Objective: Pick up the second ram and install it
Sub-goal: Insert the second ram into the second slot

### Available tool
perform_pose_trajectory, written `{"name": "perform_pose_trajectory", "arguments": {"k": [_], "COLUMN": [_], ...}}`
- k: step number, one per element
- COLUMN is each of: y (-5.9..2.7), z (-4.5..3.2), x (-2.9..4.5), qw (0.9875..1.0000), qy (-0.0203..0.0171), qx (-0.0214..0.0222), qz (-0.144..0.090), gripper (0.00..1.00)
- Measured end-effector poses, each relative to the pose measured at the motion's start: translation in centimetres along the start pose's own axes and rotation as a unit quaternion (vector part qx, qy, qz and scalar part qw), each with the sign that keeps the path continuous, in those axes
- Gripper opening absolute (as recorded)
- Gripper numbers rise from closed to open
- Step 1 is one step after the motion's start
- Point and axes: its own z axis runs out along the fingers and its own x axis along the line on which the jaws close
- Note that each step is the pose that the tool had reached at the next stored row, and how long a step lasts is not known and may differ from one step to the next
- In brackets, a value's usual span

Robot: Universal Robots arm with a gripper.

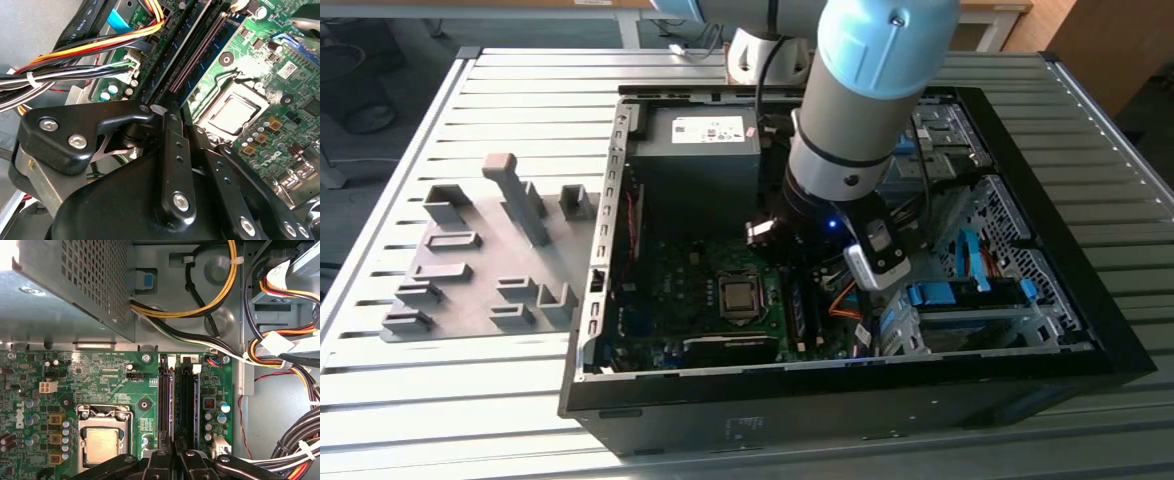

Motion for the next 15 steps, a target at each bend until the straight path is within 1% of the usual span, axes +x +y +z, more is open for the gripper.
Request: {"name": "perform_pose_trajectory", "arguments": {"k": [7,15], "y": [-0.01,-0.02], "z": [0.58,0.63], "x": [-0.03,-0.03], "qw": [1.0,1.0], "qy": [0.0,0.0], "qx": [-0.0011,-0.001], "qz": [0.0,0.0], "gripper": [0.14,0.14]}}
